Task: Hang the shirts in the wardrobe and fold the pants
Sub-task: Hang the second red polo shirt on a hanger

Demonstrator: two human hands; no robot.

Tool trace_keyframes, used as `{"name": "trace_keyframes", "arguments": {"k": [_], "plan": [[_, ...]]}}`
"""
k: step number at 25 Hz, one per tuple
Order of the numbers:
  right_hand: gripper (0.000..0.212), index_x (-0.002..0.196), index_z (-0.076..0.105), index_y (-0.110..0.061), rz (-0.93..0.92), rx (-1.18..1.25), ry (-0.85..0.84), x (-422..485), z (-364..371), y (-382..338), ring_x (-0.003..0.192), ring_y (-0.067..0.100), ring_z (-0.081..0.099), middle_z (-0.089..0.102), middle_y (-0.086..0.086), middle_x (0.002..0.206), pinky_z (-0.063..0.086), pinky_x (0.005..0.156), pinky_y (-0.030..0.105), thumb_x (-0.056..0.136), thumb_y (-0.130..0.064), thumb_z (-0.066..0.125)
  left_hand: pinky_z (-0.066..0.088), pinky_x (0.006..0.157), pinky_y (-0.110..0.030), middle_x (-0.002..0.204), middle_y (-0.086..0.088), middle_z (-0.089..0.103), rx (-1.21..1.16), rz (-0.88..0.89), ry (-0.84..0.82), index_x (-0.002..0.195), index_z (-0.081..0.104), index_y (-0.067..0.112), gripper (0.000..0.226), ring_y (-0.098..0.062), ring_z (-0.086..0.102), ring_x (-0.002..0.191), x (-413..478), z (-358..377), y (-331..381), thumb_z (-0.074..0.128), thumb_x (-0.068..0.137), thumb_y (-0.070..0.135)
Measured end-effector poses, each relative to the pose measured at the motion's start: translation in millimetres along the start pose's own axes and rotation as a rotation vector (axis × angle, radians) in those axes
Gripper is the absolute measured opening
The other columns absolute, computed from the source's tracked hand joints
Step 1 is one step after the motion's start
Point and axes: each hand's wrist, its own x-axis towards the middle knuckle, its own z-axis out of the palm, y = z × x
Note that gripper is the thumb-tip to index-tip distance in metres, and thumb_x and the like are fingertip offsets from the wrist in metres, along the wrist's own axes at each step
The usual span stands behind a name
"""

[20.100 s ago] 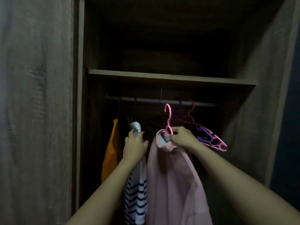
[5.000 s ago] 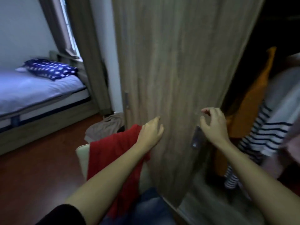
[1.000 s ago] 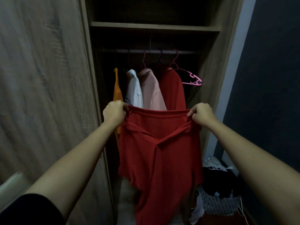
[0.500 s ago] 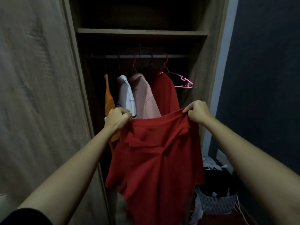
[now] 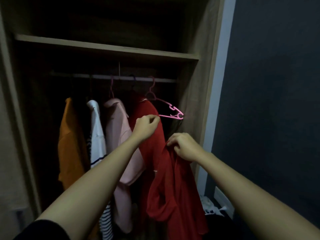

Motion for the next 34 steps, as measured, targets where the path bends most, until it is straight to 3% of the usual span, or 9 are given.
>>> {"name": "trace_keyframes", "arguments": {"k": [5,11,13,16,21,23,27,32,34], "plan": [[0.042,0.109,0.069,-0.010,-0.106,-0.077,-0.041,18.8,-6.8,50.2,0.107,0.021,0.056,0.063,0.001,0.120,0.029,0.088,0.013,0.077,0.006,0.048,0.033,0.096,-0.024,0.130,-0.013,0.058,-0.084,-0.099,0.017,0.126,0.056,0.005,0.039,-0.027,0.049,0.125,94.9,52.4,33.3,0.045,0.096,0.027],[0.042,0.114,0.066,-0.013,-0.209,-0.059,-0.081,23.3,-12.3,82.2,0.106,0.020,0.050,0.060,-0.002,0.124,0.041,0.093,0.029,0.081,0.002,0.047,0.041,0.077,-0.029,0.122,-0.019,0.060,-0.396,-0.470,0.032,0.125,0.049,-0.006,0.050,-0.032,0.058,0.108,186.5,120.6,13.4,0.048,0.093,0.032],[0.042,0.115,0.066,-0.013,-0.211,-0.052,-0.095,27.4,-14.4,92.0,0.107,0.021,0.050,0.059,-0.002,0.124,0.041,0.093,0.029,0.082,0.002,0.046,0.043,0.069,-0.028,0.111,-0.019,0.063,-0.522,-0.536,0.066,0.125,0.045,-0.009,0.049,-0.029,0.063,0.085,202.3,136.7,9.7,0.051,0.093,0.029],[0.042,0.118,0.064,-0.015,-0.218,-0.050,-0.099,32.9,-15.8,100.8,0.108,0.019,0.048,0.057,-0.004,0.126,0.041,0.094,0.029,0.083,0.001,0.046,0.044,0.062,-0.029,0.077,-0.017,0.062,-0.489,-0.514,0.097,0.109,0.056,-0.011,0.033,-0.025,0.058,0.060,215.8,148.0,9.5,0.059,0.088,0.015],[0.043,0.119,0.063,-0.015,-0.234,-0.057,-0.114,41.4,-12.3,102.2,0.109,0.018,0.048,0.056,-0.003,0.128,0.037,0.094,0.022,0.083,0.001,0.047,0.055,0.070,-0.035,0.088,-0.018,0.062,-0.511,-0.456,0.129,0.079,0.054,0.004,0.012,-0.024,0.060,0.072,218.5,145.2,14.4,0.066,0.078,0.001],[0.044,0.121,0.062,-0.016,-0.226,-0.060,-0.110,44.1,-8.7,100.1,0.110,0.019,0.047,0.054,-0.004,0.130,0.035,0.094,0.020,0.083,0.000,0.047,0.052,0.067,-0.032,0.092,-0.018,0.059,-0.598,-0.446,0.071,0.084,0.055,0.003,0.012,-0.024,0.059,0.074,210.4,139.7,20.7,0.061,0.079,-0.005],[0.047,0.126,0.058,-0.018,-0.182,-0.067,-0.120,45.1,2.8,94.0,0.112,0.020,0.047,0.049,-0.004,0.133,0.031,0.093,0.017,0.084,-0.002,0.046,0.051,0.068,-0.041,0.122,-0.020,0.051,-0.798,-0.482,-0.075,0.134,0.031,-0.006,0.049,-0.031,0.063,0.107,174.8,113.7,36.0,0.029,0.087,-0.017],[0.050,0.127,0.057,-0.017,-0.105,-0.039,-0.100,35.9,15.8,73.5,0.116,0.020,0.046,0.048,-0.003,0.133,0.026,0.095,0.013,0.082,0.000,0.045,0.048,0.070,-0.039,0.085,-0.008,0.048,-0.751,-0.502,-0.087,0.112,0.042,0.002,0.031,-0.026,0.064,0.095,114.2,60.1,48.6,0.022,0.091,-0.007],[0.050,0.126,0.058,-0.016,-0.078,-0.025,-0.103,26.3,23.0,57.3,0.115,0.020,0.047,0.049,-0.002,0.131,0.027,0.096,0.013,0.081,0.001,0.045,0.044,0.056,-0.027,0.068,-0.005,0.044,-0.762,-0.518,-0.019,0.088,0.045,0.006,0.025,-0.018,0.057,0.063,90.1,27.3,40.7,0.024,0.089,-0.006]]}}
